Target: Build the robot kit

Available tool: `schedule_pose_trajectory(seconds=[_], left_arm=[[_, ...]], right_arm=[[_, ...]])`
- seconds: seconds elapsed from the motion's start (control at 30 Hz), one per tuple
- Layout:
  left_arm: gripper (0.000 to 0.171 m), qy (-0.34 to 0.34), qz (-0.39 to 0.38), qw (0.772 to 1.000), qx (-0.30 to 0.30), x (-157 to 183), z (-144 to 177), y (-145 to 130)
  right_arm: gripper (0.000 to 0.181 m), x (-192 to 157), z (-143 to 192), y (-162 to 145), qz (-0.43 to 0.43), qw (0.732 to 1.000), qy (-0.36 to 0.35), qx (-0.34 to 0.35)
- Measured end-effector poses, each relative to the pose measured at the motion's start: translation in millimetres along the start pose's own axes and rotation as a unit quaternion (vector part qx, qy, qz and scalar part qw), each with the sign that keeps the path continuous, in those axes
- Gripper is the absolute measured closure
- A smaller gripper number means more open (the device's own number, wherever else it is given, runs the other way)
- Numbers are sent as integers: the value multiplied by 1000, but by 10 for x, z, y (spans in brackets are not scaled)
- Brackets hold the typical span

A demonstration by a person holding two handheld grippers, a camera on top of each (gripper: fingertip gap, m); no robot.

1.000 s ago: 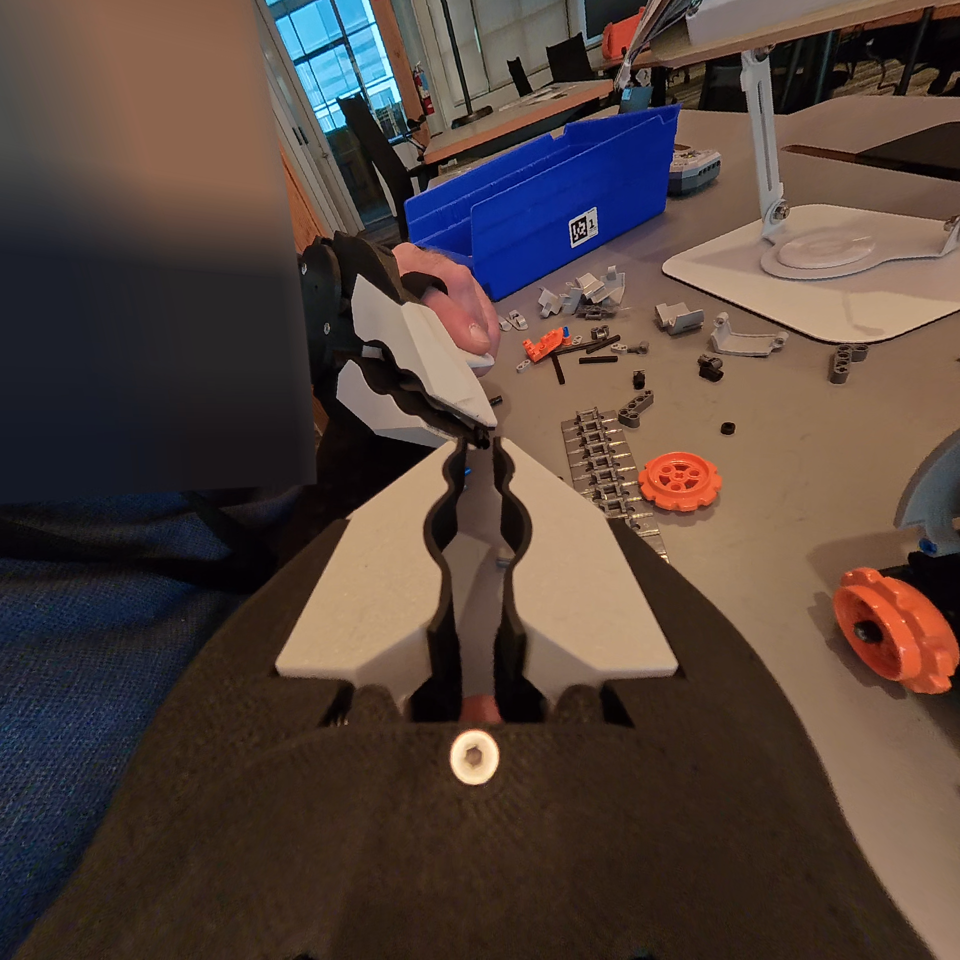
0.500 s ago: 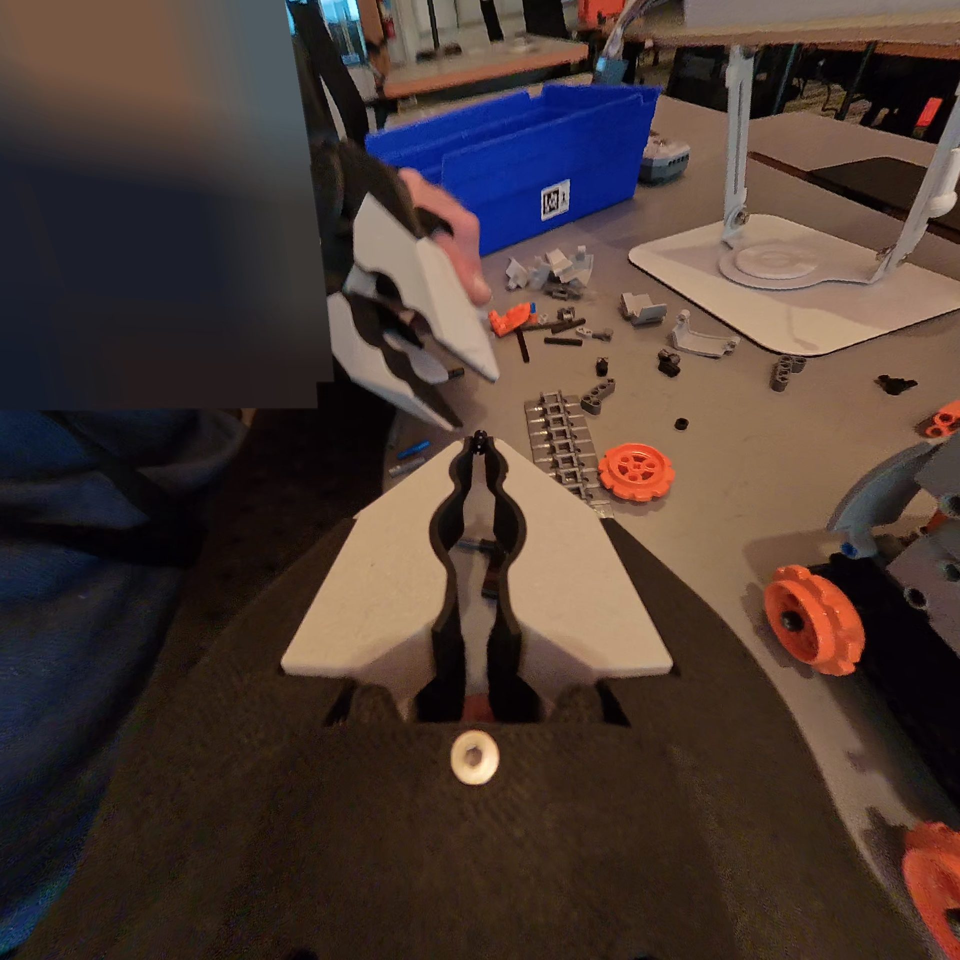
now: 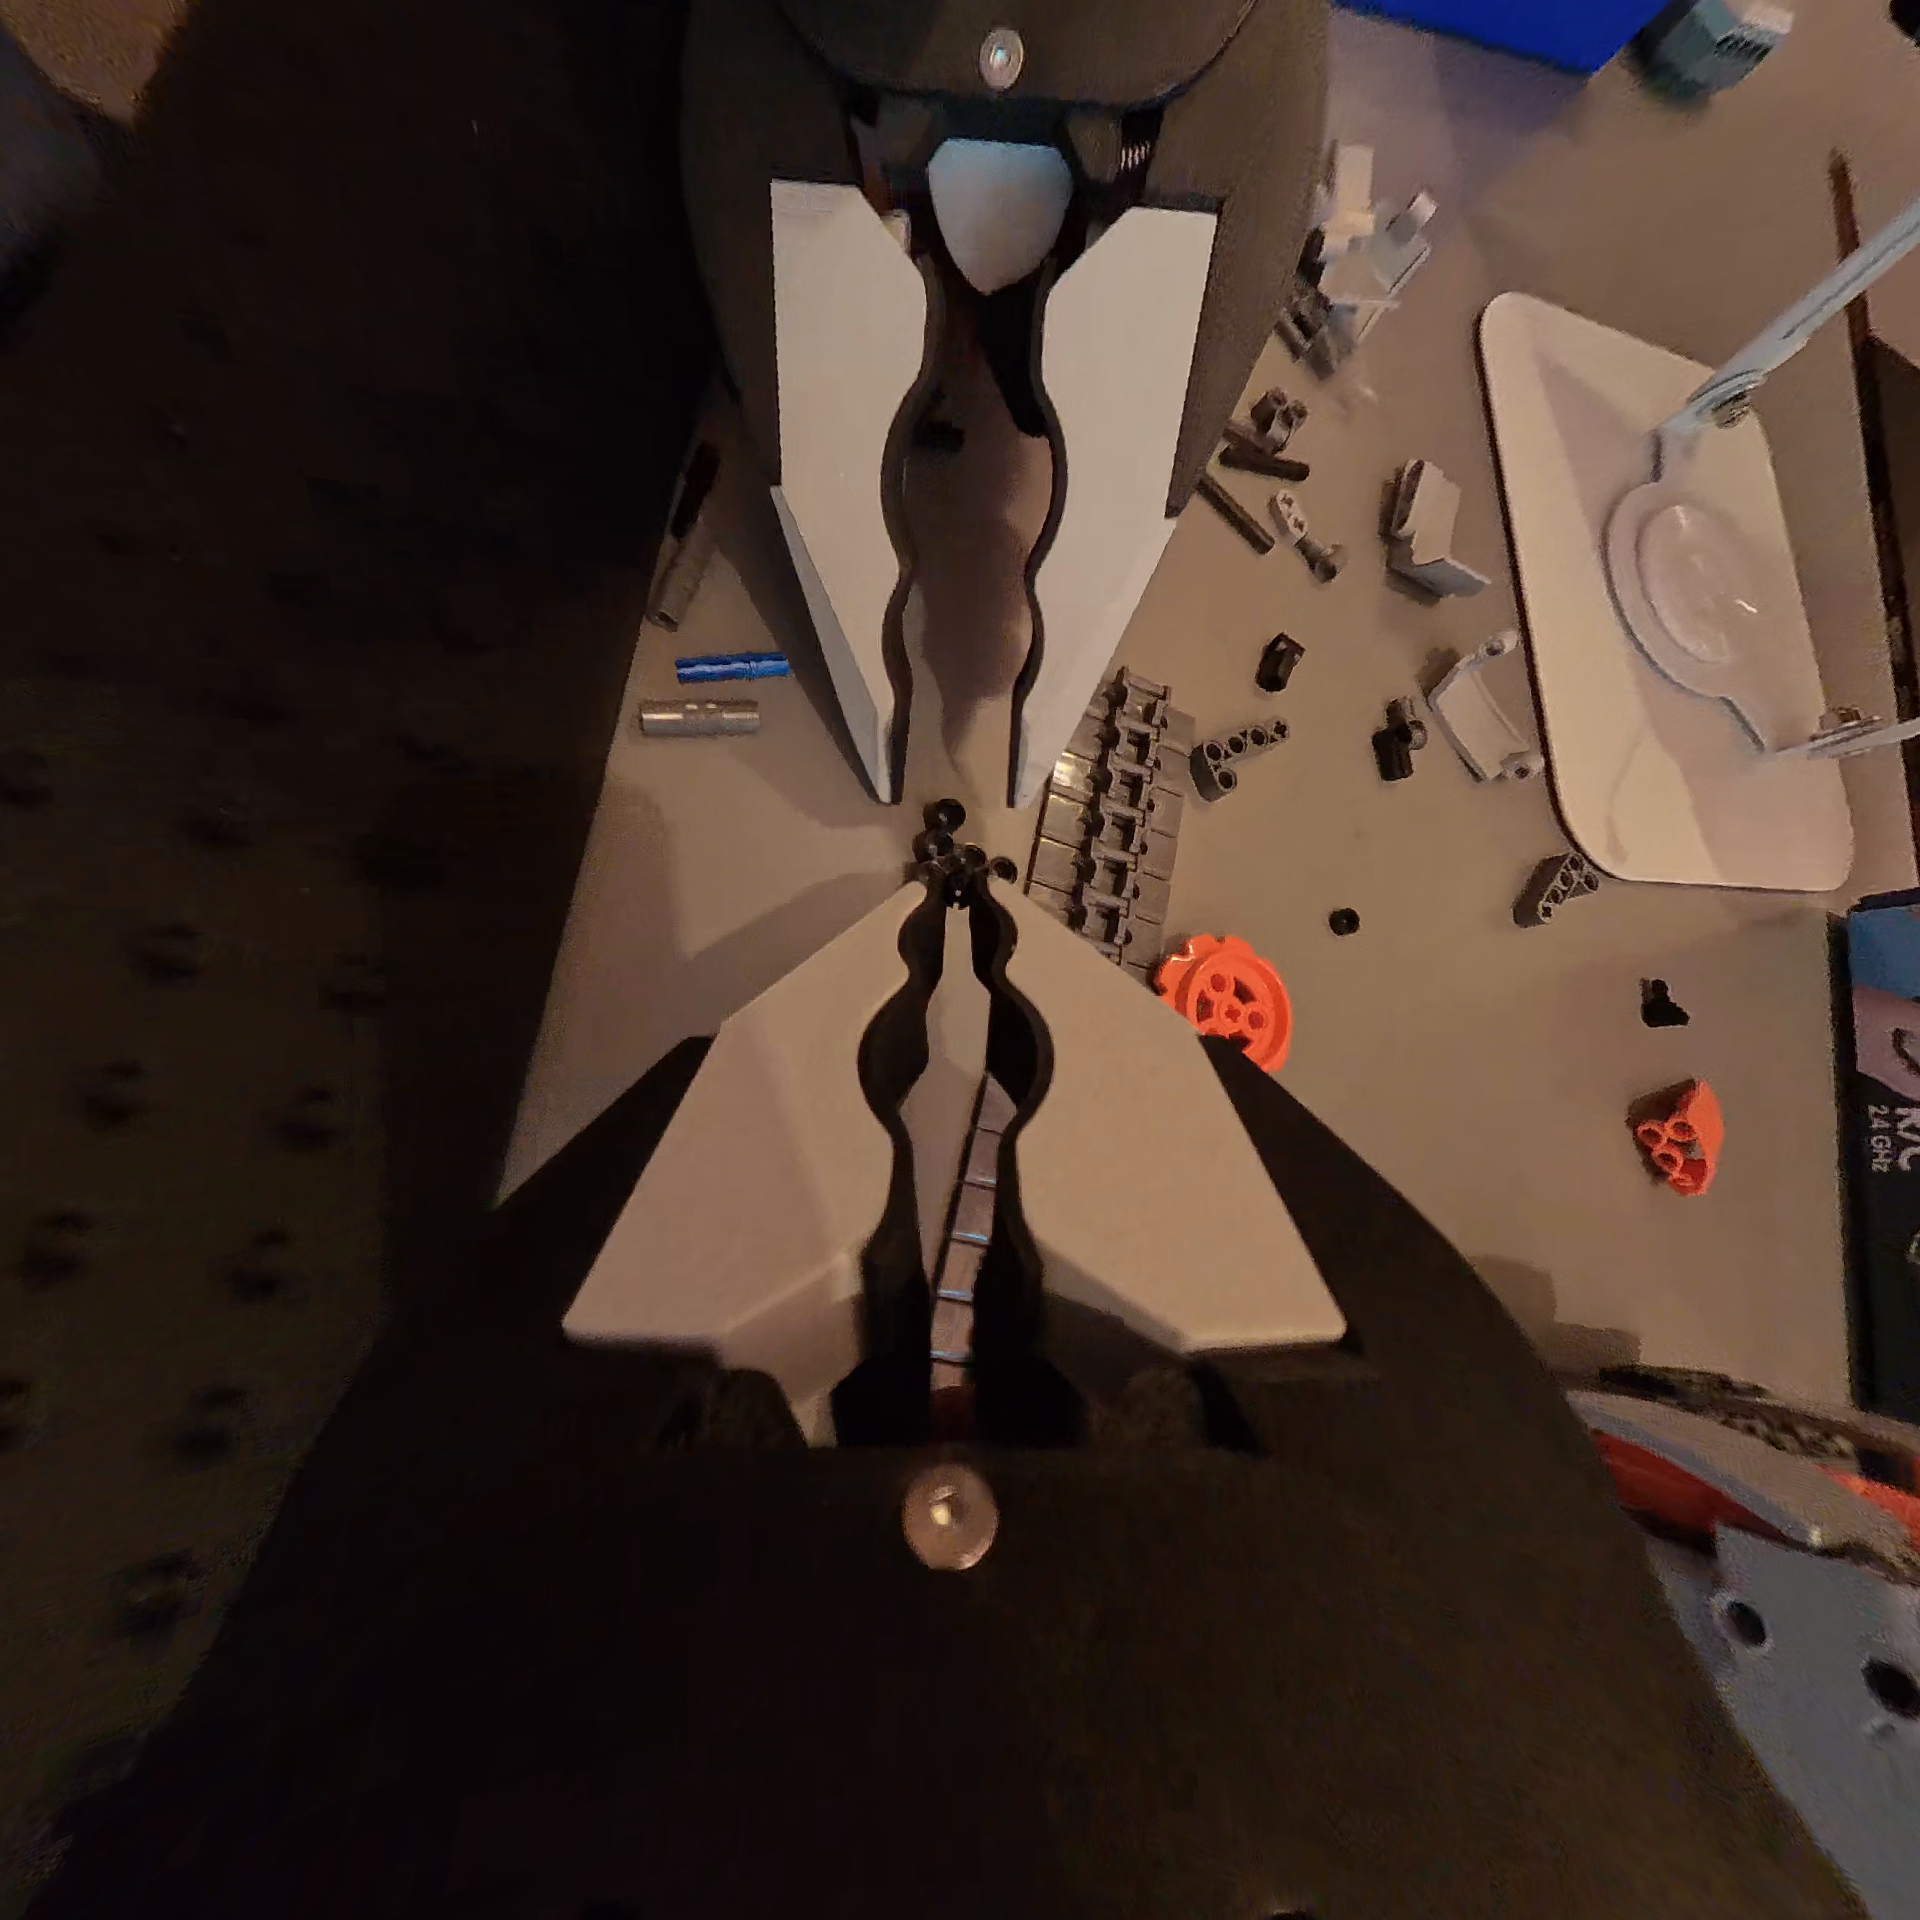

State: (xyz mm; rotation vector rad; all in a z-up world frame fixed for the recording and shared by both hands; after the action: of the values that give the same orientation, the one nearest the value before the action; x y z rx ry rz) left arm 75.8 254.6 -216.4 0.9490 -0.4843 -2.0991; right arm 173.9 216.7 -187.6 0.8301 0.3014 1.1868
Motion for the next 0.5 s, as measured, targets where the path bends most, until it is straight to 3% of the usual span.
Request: schedule_pose_trajectory(seconds=[0.23, 0.5], left_arm=[[163, -10, 9, 1000, 4, 4, -63, -8], [164, -16, 9, 1000, 10, -17, -90, 0]], right_arm=[[180, 5, -172, -25, 45, 996, 26, -68], [180, 2, -196, -1, 79, 988, 55, -120]])
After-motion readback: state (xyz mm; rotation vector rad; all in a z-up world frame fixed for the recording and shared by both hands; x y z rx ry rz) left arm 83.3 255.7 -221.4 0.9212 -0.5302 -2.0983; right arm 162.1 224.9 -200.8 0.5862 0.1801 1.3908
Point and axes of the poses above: each gripper's, where its closed fingertips meet, z back along the fingers, y out of its top, x = y × z across the jaws, the point moved 6 cm from there along z, back along the fingers, and after that the axes turned 11 degrees about -z, right-handed, at the moved point
